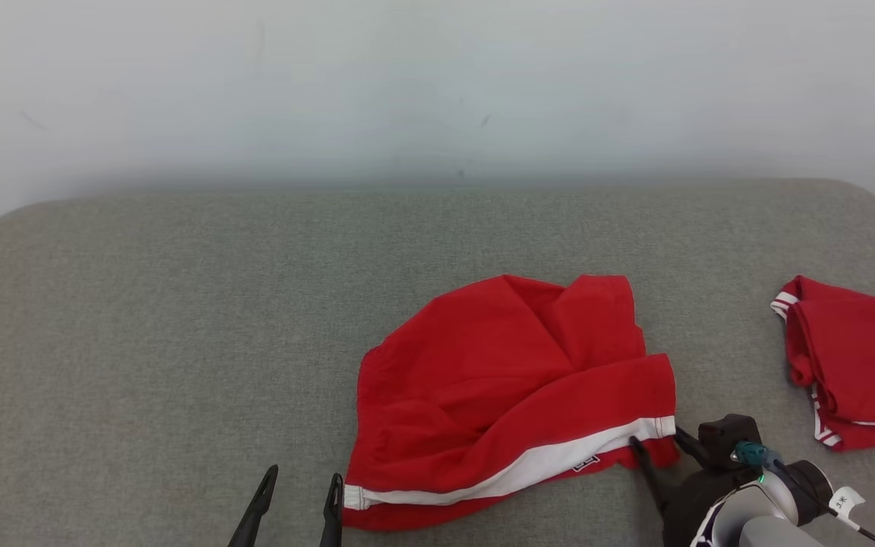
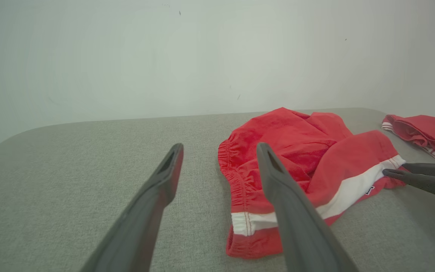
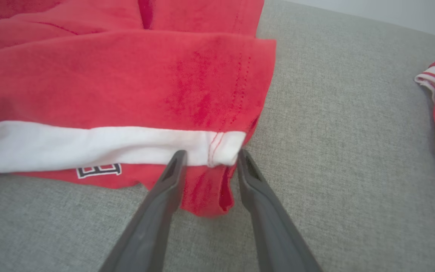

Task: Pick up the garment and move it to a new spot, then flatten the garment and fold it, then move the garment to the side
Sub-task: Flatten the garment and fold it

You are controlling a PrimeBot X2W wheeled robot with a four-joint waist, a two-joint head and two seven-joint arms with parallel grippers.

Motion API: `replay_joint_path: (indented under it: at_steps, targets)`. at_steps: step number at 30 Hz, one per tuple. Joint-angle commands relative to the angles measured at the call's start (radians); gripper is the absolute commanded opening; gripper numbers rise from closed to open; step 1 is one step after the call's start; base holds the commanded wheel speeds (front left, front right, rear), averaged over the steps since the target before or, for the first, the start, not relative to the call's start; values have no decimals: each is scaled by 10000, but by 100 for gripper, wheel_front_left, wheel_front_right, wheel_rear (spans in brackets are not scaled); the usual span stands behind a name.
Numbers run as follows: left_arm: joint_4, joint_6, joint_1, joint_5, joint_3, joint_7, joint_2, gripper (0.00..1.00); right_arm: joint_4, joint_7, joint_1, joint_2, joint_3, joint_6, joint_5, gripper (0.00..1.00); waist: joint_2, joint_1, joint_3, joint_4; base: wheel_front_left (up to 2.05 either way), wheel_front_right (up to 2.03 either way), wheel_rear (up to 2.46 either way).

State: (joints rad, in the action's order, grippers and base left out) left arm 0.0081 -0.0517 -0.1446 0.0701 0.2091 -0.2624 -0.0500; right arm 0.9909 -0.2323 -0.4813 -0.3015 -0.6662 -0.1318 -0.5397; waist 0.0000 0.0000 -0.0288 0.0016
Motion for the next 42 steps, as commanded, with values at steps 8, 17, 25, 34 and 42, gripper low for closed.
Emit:
replay_joint_path:
  at_steps: [8, 17, 25, 34, 42]
  targets:
    - [8, -83, 24, -180, -115, -16, -15, 100, 170, -144, 61, 436, 683, 21, 665, 100, 0, 0, -98, -308, 0, 0, 0]
    - [57, -104, 52, -238, -5, -16, -13, 100, 47, -75, 73, 575, 1326, 21, 1277, 100, 0, 0, -19, -339, 0, 0, 0]
    - [116, -135, -16, -256, 62, -16, -13, 100, -167, 205, 324, 731, 1915, 21, 1600, 100, 0, 0, 46, -245, 0, 0, 0]
    - [174, -211, 51, -397, 153, -16, -47, 100, 14, 509, 420, 659, 2616, 21, 1656, 100, 0, 0, 166, 5, 0, 0, 0]
    - [194, -254, -27, -427, 194, -16, -50, 100, 261, 615, 457, 804, 2845, 21, 1545, 22, 0, 0, 209, 99, 0, 0, 0]
